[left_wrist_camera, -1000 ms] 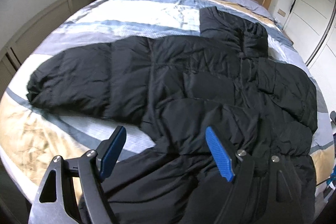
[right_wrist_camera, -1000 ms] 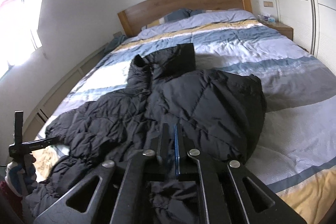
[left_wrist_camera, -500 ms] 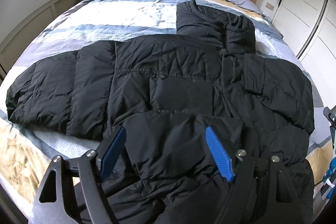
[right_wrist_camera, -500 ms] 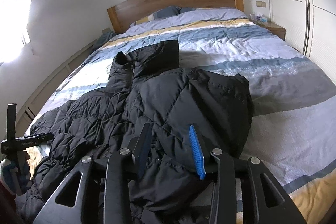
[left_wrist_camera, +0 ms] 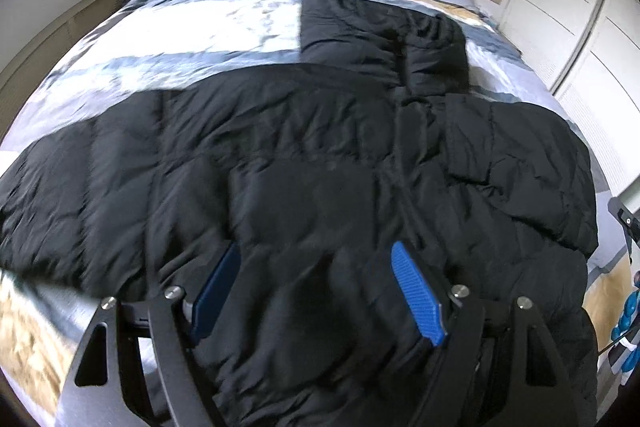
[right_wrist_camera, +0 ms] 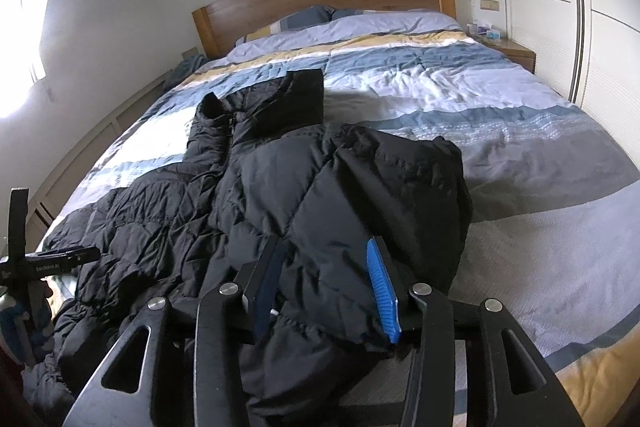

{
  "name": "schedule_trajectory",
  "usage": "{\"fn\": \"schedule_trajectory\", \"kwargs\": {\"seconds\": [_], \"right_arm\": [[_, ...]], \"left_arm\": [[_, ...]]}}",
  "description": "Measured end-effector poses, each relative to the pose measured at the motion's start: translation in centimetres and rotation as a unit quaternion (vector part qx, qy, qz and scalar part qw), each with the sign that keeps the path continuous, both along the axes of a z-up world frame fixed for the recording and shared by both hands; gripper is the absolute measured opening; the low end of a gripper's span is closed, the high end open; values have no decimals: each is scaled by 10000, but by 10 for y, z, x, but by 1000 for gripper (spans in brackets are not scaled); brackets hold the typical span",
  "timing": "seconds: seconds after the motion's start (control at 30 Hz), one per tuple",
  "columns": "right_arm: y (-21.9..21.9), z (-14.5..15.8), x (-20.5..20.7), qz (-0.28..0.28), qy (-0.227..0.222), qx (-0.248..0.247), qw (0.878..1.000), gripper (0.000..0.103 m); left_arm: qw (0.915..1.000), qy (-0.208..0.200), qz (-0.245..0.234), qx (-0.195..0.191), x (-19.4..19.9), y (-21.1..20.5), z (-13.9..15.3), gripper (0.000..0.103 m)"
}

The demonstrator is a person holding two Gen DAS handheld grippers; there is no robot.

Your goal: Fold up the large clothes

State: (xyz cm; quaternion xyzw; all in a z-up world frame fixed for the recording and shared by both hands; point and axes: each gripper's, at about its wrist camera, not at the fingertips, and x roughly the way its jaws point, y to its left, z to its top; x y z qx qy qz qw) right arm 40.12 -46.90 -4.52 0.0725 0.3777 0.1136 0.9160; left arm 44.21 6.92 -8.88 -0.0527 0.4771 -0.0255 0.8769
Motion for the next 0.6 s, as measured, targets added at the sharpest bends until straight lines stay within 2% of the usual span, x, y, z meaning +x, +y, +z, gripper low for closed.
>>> {"fn": "schedule_trajectory", "kwargs": {"seconds": [0.33,0.6], "right_arm": [[-11,-3,40,-274,-97,-265,9992,51],[-28,-21,69,-677,9,-403,9969,52]], "left_arm": [[9973,-343,-646,-116,71,-74,9,77],[9883,-598,-1343,-400,143,-147,13,77]]}}
